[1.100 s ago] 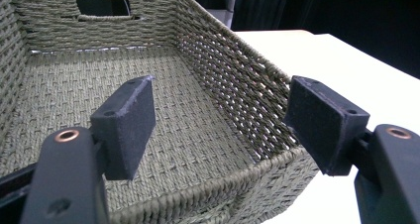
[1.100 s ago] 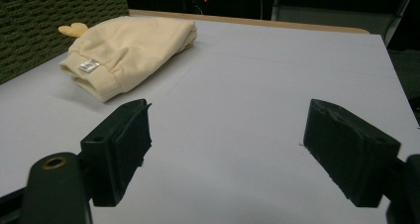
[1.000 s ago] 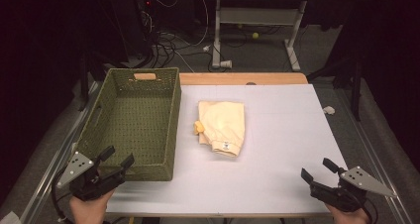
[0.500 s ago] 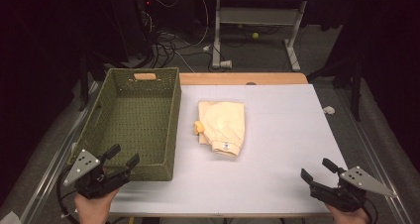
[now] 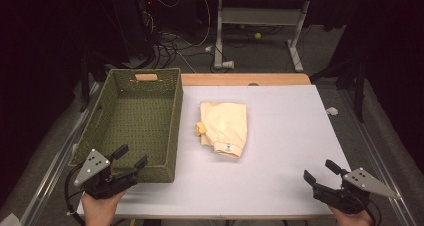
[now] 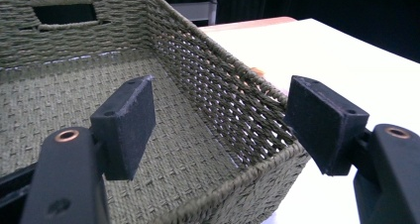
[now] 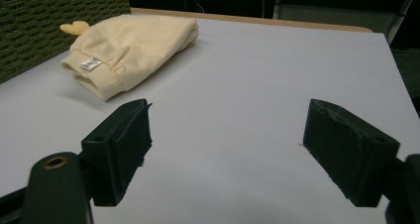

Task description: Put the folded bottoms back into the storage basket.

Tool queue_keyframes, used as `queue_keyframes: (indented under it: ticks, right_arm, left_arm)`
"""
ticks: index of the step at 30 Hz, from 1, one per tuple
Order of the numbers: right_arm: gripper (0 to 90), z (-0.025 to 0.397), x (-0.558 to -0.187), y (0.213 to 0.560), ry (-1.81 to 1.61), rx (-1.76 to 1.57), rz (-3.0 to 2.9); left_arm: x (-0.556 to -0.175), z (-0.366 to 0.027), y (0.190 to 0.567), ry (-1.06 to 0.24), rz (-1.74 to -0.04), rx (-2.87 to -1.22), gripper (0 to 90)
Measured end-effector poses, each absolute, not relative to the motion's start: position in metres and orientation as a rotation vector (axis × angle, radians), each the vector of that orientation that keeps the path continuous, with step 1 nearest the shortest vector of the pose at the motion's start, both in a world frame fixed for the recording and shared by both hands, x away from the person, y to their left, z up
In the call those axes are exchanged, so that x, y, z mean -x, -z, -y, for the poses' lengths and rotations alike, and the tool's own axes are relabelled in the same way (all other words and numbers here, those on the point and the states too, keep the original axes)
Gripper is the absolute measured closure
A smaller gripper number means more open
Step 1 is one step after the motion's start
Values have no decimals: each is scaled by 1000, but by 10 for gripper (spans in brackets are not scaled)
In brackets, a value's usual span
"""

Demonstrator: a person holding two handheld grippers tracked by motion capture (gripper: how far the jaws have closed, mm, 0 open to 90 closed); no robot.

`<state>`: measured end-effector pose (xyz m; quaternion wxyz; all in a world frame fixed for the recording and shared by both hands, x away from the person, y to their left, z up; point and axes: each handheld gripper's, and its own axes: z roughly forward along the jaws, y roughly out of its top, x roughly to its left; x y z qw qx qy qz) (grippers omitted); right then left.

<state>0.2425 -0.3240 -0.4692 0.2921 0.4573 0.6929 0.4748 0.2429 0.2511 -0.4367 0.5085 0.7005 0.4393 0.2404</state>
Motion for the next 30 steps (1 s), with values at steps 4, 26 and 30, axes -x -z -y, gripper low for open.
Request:
queue_keyframes:
  ticks: [4, 26, 30]
  right_arm:
    - [196, 324, -242, 469, -1268, -1219, -1844]
    - [198, 324, -242, 469, -1269, -1217, -1847]
    - [198, 325, -242, 469, -1269, -1217, -1847]
  left_arm:
    - [-243, -249, 437, -576, -1051, -1697, 259]
    - [-251, -219, 427, -477, -966, -1705, 258]
    - [-252, -215, 427, -463, -958, -1710, 258]
